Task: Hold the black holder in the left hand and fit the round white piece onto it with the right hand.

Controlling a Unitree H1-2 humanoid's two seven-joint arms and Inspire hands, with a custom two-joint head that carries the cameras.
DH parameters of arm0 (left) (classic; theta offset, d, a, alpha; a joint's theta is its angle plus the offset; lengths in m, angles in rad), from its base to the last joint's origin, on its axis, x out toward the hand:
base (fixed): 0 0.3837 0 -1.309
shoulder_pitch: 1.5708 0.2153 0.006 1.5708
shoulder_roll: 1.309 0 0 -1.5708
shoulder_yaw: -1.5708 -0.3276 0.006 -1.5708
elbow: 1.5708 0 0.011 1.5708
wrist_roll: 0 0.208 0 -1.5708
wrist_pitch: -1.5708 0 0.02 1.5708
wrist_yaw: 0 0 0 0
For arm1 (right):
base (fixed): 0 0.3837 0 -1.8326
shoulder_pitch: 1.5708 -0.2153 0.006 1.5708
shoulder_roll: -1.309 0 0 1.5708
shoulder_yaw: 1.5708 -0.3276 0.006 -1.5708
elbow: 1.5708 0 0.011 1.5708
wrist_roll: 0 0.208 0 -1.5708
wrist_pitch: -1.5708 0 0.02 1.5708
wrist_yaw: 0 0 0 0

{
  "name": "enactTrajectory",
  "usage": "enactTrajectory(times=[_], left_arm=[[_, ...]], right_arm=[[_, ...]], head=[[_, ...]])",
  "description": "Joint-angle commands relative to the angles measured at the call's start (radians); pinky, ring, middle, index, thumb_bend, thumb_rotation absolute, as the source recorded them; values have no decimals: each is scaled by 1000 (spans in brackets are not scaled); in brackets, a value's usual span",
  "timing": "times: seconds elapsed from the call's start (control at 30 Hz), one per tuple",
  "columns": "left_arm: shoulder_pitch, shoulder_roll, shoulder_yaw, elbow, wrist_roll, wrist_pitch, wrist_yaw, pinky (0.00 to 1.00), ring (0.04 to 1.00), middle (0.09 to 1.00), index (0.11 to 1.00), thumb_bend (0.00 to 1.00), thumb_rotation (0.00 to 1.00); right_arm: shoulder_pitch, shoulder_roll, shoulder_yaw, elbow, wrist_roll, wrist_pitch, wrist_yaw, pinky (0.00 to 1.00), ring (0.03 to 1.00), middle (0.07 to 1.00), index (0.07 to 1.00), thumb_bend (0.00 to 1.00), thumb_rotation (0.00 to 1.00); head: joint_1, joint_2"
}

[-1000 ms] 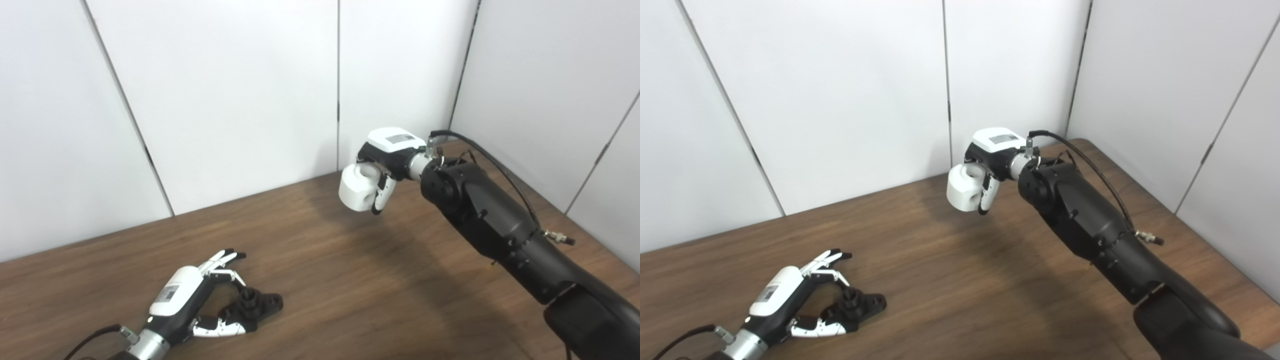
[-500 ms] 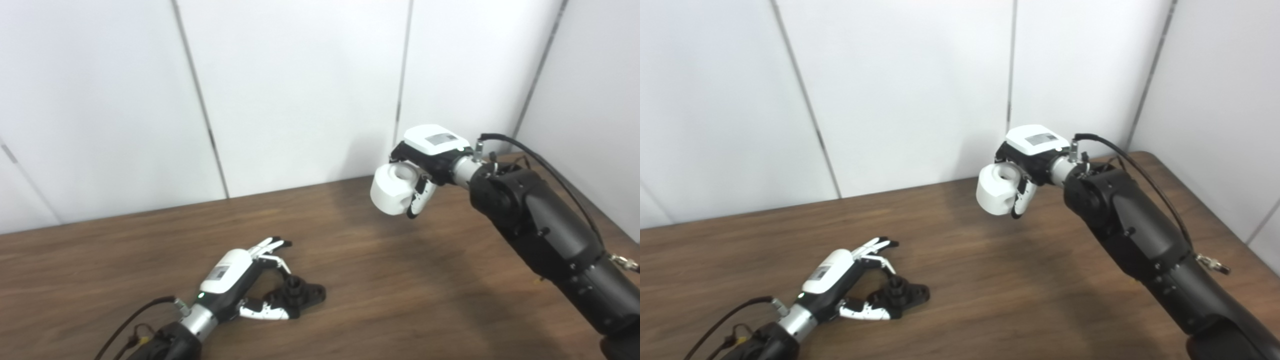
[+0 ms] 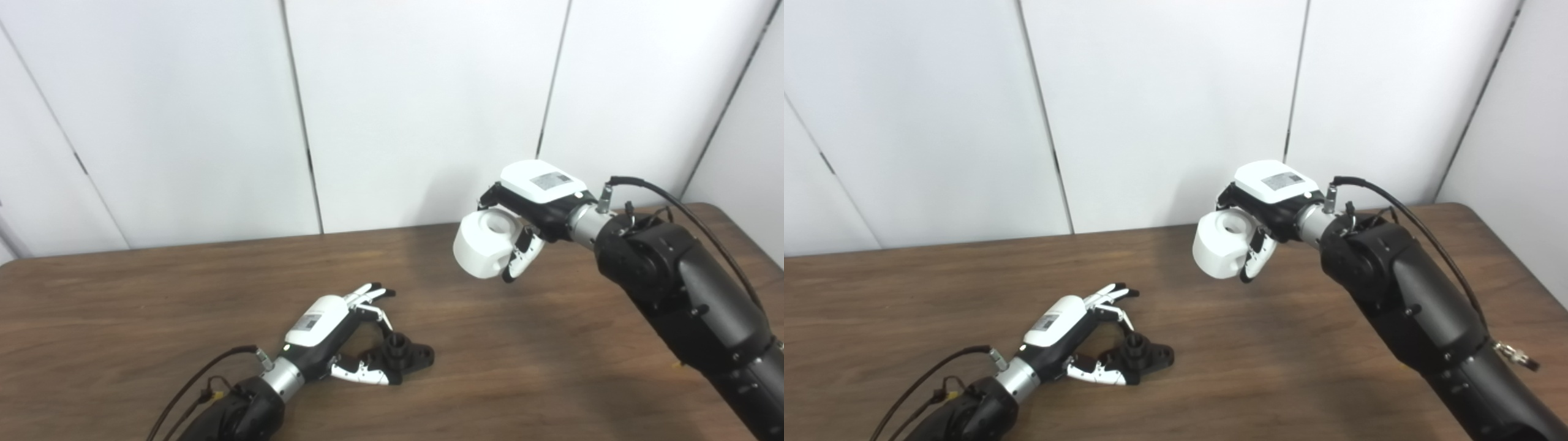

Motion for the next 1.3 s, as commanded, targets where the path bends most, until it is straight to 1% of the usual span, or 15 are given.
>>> enactTrajectory(times=[0.0, 0.17, 0.3, 0.47, 0.63, 0.77, 0.87, 1.03, 1.2, 1.27], left_arm=[[51, -20, -45, 61, 73, 58, -69, 898, 977, 920, 483, 522, 77], [49, -23, -42, 55, 63, 70, -85, 922, 990, 928, 484, 522, 78], [48, -27, -38, 55, 59, 76, -87, 927, 989, 925, 484, 522, 77], [45, -29, -39, 58, 62, 71, -84, 914, 982, 921, 484, 522, 77], [45, -30, -38, 52, 62, 77, -89, 913, 981, 921, 483, 522, 77], [45, -31, -39, 43, 65, 89, -94, 919, 984, 924, 483, 523, 76], [45, -31, -38, 45, 64, 82, -88, 912, 980, 921, 483, 522, 76], [45, -33, -35, 50, 57, 76, -87, 905, 977, 920, 483, 522, 76], [48, -32, -34, 45, 57, 82, -90, 903, 971, 920, 483, 522, 76], [49, -31, -33, 39, 54, 88, -97, 916, 976, 923, 483, 522, 77]], right_arm=[[-55, 5, -12, -53, 9, -6, 8, 677, 772, 715, 479, 525, 148], [-48, 28, 2, -93, 1, -3, 45, 707, 773, 720, 480, 525, 148], [-44, 38, 9, -106, -4, -24, 53, 693, 766, 717, 480, 526, 146], [-47, 48, 22, -119, -2, -32, 69, 691, 771, 720, 480, 526, 146], [-47, 63, 26, -132, 15, -28, 87, 717, 778, 724, 479, 526, 146], [-42, 74, 29, -142, 34, -35, 101, 703, 772, 723, 480, 525, 146], [-38, 81, 34, -146, 45, -38, 110, 688, 766, 723, 480, 525, 145], [-36, 91, 46, -147, 45, -35, 121, 689, 769, 724, 479, 525, 145], [-32, 109, 52, -150, 47, -31, 134, 706, 774, 726, 479, 525, 146], [-30, 116, 53, -152, 44, -31, 137, 710, 773, 725, 479, 525, 146]], head=[[4, 2], [21, 11], [30, 16], [42, 26], [45, 29], [47, 33], [47, 36], [49, 39], [49, 41], [49, 41]])
